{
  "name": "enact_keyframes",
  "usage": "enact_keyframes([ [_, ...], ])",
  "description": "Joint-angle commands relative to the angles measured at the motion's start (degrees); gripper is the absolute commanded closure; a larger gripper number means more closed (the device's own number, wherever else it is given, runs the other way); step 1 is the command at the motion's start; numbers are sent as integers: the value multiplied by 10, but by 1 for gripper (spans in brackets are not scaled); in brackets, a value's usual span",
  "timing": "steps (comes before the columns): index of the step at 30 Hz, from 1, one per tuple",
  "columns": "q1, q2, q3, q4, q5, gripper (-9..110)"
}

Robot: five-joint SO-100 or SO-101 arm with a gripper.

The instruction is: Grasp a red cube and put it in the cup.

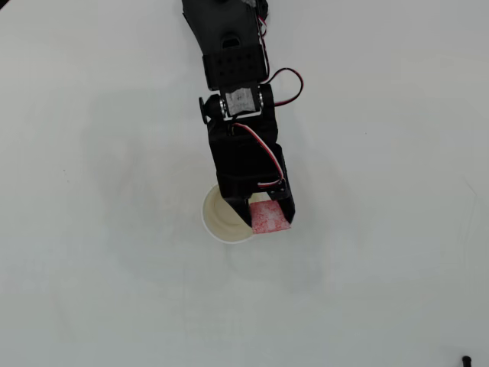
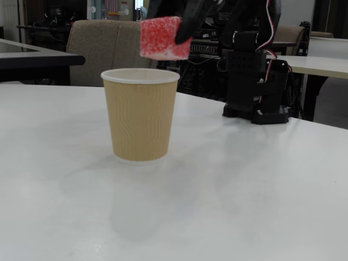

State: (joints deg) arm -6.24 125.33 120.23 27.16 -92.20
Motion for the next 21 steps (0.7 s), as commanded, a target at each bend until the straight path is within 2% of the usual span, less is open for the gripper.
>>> enact_keyframes([
  [1,8,2,-65,5,4,91],
  [21,37,33,-79,84,12,92],
])
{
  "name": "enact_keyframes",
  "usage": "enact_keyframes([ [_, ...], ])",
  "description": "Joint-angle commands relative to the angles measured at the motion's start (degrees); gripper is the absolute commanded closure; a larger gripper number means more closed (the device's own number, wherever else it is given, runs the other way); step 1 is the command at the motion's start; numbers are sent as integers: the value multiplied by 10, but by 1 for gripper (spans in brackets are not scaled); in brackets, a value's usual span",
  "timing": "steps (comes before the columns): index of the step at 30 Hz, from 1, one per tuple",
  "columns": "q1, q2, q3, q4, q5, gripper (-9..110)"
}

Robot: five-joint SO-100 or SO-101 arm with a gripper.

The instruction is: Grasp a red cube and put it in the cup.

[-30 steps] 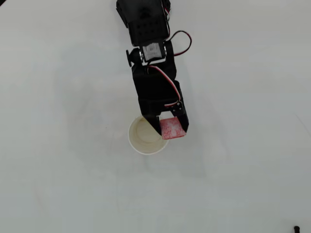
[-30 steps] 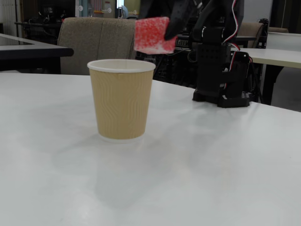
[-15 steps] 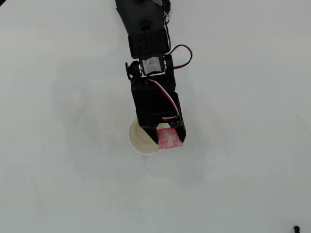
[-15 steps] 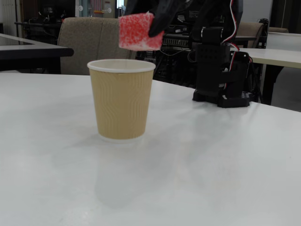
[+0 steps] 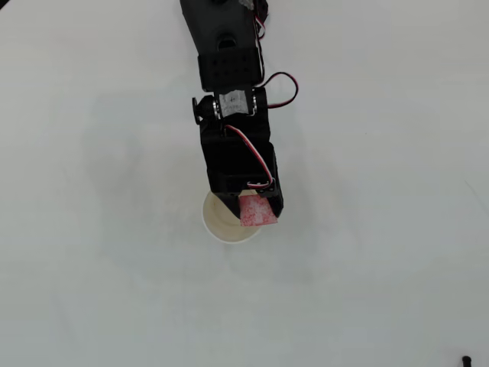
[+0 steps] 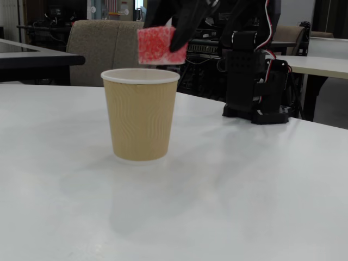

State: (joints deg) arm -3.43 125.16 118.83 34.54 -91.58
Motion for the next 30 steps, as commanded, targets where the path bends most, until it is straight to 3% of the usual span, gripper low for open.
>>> enact_keyframes([
  [1,11,37,-65,14,6,92],
  [16,30,43,-68,19,6,91],
  [30,36,64,-54,22,10,75],
])
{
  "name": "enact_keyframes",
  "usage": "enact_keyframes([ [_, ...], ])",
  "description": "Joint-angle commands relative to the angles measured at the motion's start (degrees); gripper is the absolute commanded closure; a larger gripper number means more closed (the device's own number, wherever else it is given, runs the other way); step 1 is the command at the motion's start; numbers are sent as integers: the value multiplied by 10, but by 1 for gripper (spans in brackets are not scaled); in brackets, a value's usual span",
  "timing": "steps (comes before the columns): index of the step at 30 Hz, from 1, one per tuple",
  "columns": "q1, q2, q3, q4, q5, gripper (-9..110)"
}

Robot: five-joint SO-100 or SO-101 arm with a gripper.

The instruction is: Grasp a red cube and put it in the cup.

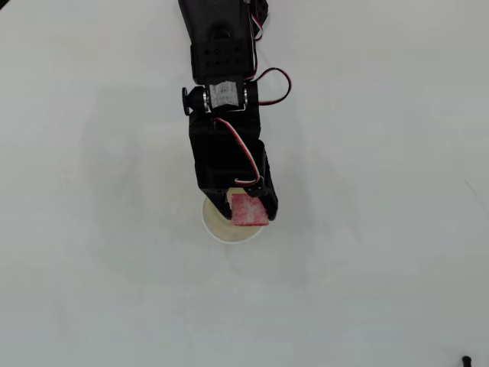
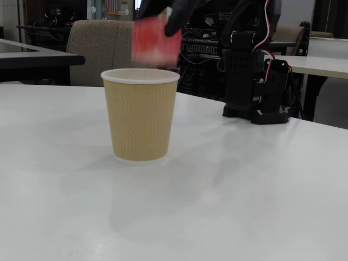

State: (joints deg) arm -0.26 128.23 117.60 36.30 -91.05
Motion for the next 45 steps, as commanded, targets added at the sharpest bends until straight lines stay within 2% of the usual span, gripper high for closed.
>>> enact_keyframes([
  [1,4,34,-40,4,4,75],
  [14,18,55,-45,56,23,76],
  [21,37,71,-38,164,49,93],
  [35,24,124,-9,306,92,100],
  [39,14,136,11,275,207,101],
  [45,-1,144,62,185,447,101],
])
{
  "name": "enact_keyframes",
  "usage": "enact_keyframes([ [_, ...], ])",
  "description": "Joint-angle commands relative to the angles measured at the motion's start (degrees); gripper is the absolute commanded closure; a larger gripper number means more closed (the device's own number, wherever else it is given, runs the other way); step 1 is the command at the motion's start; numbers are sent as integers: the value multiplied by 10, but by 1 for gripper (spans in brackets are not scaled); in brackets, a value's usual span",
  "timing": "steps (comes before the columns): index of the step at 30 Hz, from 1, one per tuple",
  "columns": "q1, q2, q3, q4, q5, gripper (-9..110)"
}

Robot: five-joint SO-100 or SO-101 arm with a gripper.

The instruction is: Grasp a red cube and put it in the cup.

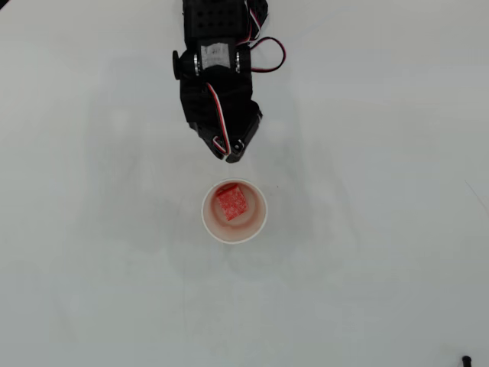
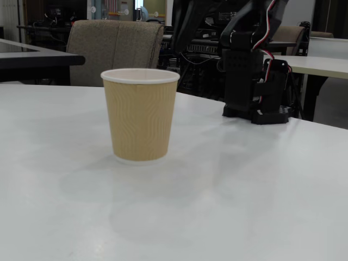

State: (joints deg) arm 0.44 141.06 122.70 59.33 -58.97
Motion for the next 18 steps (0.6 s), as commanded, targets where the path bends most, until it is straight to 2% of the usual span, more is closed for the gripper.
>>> enact_keyframes([
  [1,-11,18,25,-61,161,101],
  [9,-4,64,135,-156,423,101],
  [11,-4,91,163,-153,446,101],
  [18,10,193,262,-120,433,101],
])
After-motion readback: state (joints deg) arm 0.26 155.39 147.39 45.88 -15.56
